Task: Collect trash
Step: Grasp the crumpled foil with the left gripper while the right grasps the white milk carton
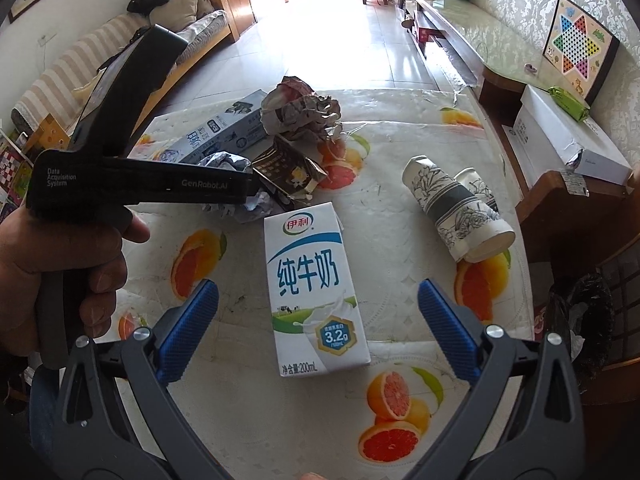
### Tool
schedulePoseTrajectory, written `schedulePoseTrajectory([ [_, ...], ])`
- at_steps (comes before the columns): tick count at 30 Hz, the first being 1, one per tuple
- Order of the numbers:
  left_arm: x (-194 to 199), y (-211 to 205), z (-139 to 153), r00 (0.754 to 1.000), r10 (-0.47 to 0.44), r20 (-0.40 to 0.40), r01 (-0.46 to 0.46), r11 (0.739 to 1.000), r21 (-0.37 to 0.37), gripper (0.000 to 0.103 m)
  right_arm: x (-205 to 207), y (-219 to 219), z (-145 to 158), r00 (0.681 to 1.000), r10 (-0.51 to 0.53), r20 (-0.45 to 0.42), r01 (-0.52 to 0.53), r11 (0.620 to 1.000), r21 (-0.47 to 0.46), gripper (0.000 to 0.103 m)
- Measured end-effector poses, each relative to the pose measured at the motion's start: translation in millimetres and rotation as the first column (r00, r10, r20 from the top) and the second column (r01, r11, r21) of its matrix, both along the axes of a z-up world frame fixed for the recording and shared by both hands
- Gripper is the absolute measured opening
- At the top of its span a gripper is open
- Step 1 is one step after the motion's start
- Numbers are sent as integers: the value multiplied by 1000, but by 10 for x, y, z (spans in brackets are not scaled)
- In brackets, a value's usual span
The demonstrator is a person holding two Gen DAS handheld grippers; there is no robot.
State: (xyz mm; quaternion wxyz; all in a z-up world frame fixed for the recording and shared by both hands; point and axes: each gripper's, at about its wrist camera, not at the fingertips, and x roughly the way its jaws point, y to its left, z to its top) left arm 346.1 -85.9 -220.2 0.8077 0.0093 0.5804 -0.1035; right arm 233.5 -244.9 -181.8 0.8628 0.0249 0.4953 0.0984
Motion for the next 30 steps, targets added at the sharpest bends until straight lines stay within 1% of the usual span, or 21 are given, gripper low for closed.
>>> schedulePoseTrajectory([
  [2, -15, 7, 4, 1000, -7, 1, 7, 1000, -2, 66, 34, 17, -29, 1000, 3, -2, -3, 1000, -3, 98],
  [4, -51, 25, 26, 1000, -12, 6, 12, 1000, 5, 58, 74, 25, -73, 1000, 2, -10, -2, 1000, -6, 98],
  [6, -87, 58, 47, 1000, -13, 4, 13, 1000, -2, 54, 108, 36, -119, 1000, 0, -21, 0, 1000, -3, 98],
  [9, -145, 128, 77, 1000, -10, 0, 10, 1000, -8, 52, 152, 68, -192, 999, 9, -44, -9, 1000, 0, 95],
  [11, -189, 166, 119, 1000, -16, 5, 16, 1000, -15, 51, 168, 89, -227, 999, 14, -50, -14, 1000, -11, 81],
  [12, -215, 179, 146, 1000, -19, 9, 19, 1000, -19, 51, 175, 100, -249, 998, 18, -56, -19, 1000, -18, 76],
  [13, -245, 192, 178, 1000, -23, 15, 24, 1000, -20, 51, 184, 111, -274, 998, 22, -66, -24, 999, -23, 68],
  [15, -301, 216, 245, 999, -30, 27, 31, 999, -21, 51, 191, 126, -322, 996, 27, -83, -30, 999, -30, 62],
  [16, -331, 228, 283, 999, -33, 34, 33, 999, -24, 51, 190, 134, -339, 996, 30, -86, -33, 999, -34, 55],
  [17, -358, 239, 319, 999, -33, 40, 34, 999, -29, 51, 186, 139, -352, 995, 34, -90, -37, 999, -37, 54],
  [21, -449, 284, 472, 997, -30, 66, 33, 999, -43, 51, 113, 149, -308, 997, 36, -73, -39, 998, -43, 53],
  [30, -729, 449, 830, 990, -5, 140, 14, 998, -63, 52, -189, 132, 71, 1000, 31, 2, -31, 998, -59, 53],
])
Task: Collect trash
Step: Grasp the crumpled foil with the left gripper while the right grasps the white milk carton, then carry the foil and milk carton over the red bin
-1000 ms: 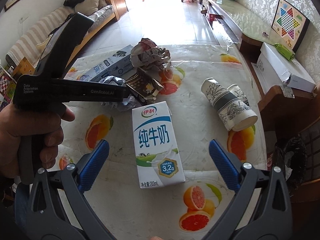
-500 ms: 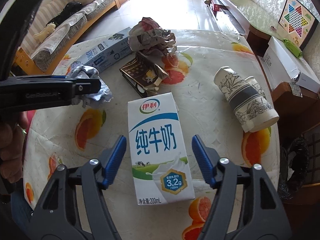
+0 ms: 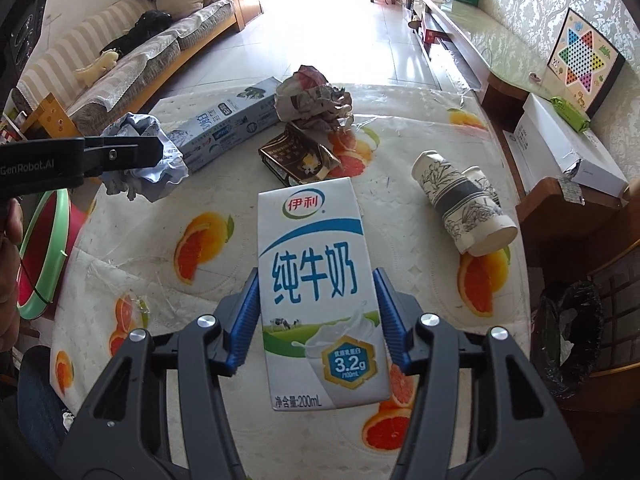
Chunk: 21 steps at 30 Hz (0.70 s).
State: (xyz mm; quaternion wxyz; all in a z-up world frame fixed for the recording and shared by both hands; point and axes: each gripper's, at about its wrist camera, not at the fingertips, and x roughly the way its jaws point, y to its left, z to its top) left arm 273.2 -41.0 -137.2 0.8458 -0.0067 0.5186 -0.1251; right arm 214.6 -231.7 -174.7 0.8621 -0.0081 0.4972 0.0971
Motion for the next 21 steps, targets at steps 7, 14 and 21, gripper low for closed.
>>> schedulePoseTrajectory([
  [7, -339, 222, 277, 997, 40, 68, -40, 999, -6, 52, -251, 69, 318, 998, 10, 65, -9, 1000, -16, 53],
  [14, -740, 663, 472, 985, 122, 123, -120, 993, -20, 52, -431, 263, 593, 991, 38, 127, -35, 999, -28, 53],
  [21, -1071, 1215, 574, 967, 200, 158, -198, 980, -34, 52, -547, 680, 812, 980, 93, 174, -89, 996, -26, 53],
])
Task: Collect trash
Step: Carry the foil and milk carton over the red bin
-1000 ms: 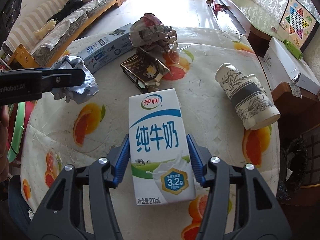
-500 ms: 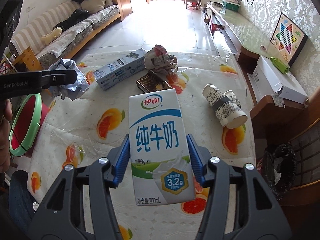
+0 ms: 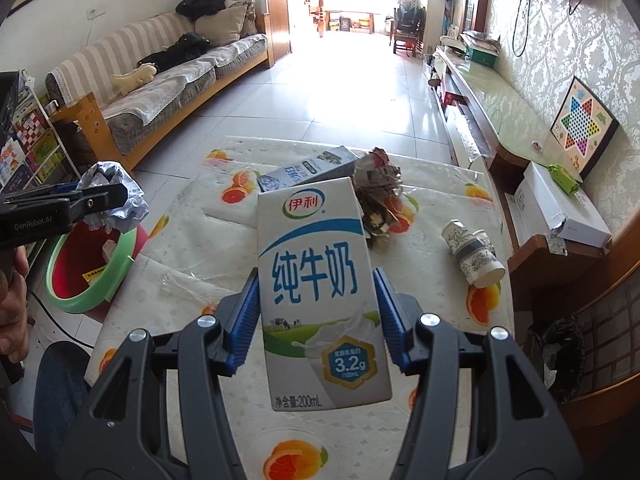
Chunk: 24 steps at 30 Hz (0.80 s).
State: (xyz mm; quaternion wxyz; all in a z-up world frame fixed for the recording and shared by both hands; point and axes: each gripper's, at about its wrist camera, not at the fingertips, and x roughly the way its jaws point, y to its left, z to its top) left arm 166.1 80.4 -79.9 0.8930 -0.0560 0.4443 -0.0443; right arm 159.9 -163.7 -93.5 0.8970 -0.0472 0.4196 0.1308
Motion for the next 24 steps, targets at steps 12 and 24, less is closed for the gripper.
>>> schedulePoseTrajectory([
  [12, -340, 1023, 66, 984, 178, 27, -177, 984, -24, 52, -48, 1078, 274, 984, 170, 49, -171, 985, 21, 53],
  [24, -543, 1824, -129, 955, 297, -9, -297, 955, -15, 52, -74, 2064, 259, 950, 309, 39, -311, 950, 34, 53],
])
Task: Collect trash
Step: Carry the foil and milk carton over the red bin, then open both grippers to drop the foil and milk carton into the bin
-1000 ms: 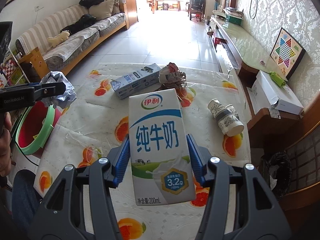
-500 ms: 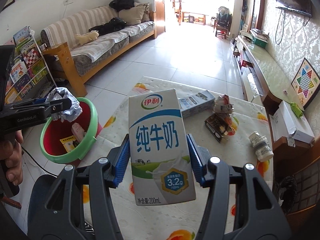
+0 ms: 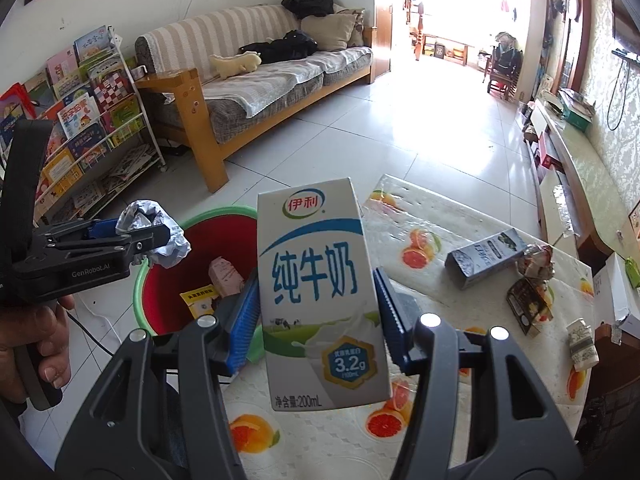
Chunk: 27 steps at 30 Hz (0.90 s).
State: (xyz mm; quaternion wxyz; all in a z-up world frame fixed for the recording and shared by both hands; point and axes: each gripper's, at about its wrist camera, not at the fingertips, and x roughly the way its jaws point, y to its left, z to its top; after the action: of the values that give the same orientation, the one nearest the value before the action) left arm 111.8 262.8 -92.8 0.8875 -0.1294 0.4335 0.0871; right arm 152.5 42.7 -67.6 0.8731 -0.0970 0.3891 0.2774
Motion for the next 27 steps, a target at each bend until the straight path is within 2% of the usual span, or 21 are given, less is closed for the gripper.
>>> schedulePoseTrajectory([
  [8, -9, 299, -148, 999, 23, -33, -24, 999, -23, 54, 43, 386, -59, 999, 48, -12, -48, 999, -13, 53],
  [13, -13, 413, -214, 998, 38, -39, -40, 998, -38, 68, 57, 494, -107, 998, 64, -19, -65, 998, -20, 53],
  [17, -61, 469, -217, 998, 59, -34, -60, 998, -36, 73, 46, 604, -149, 996, 84, -27, -84, 996, -29, 53],
  [21, -116, 535, -216, 997, 77, -28, -78, 996, -51, 84, 45, 694, -163, 994, 102, -25, -103, 994, -31, 53],
  [27, -182, 627, -202, 994, 110, -19, -111, 993, -48, 85, 20, 813, -195, 991, 130, -33, -132, 991, -35, 53],
])
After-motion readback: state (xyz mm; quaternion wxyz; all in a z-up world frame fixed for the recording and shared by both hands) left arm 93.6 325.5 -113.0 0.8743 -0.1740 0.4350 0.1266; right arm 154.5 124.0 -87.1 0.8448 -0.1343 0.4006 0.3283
